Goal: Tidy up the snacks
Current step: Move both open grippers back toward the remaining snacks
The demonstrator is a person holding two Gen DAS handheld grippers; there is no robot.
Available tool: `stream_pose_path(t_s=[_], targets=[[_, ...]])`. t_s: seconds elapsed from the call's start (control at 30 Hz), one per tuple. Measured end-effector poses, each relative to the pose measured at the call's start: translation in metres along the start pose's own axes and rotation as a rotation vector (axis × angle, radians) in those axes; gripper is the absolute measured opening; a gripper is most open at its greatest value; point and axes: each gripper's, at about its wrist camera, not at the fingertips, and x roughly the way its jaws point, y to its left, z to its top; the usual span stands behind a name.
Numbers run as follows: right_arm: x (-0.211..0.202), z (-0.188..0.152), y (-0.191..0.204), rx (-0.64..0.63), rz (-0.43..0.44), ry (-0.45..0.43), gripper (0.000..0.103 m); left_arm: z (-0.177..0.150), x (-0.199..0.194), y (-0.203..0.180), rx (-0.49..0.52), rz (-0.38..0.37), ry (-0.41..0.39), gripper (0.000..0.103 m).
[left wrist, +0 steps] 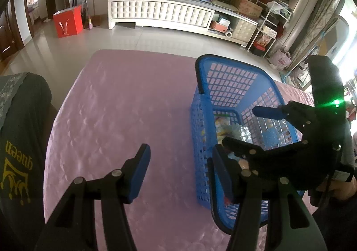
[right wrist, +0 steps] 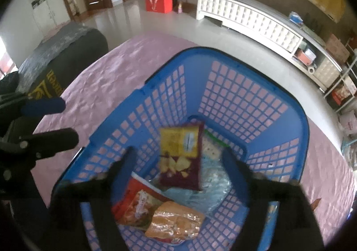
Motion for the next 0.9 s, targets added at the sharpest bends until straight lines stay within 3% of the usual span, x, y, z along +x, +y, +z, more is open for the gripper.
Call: stream_pose_path(t_s=[0.4,0.9], targets=[[-0.064,-0.012,-0.012,0.038,-0.029,-0.092,0.085,-0.005,-0.025,-0.026,0.042,-0.007,-0.036,0.055],[-0.142,-0.073,-0.036,0.112,-0.083,-0.171,0.085,-0.025,-0.061,-0.109,0.165,-0.029,-0.086,0.058]])
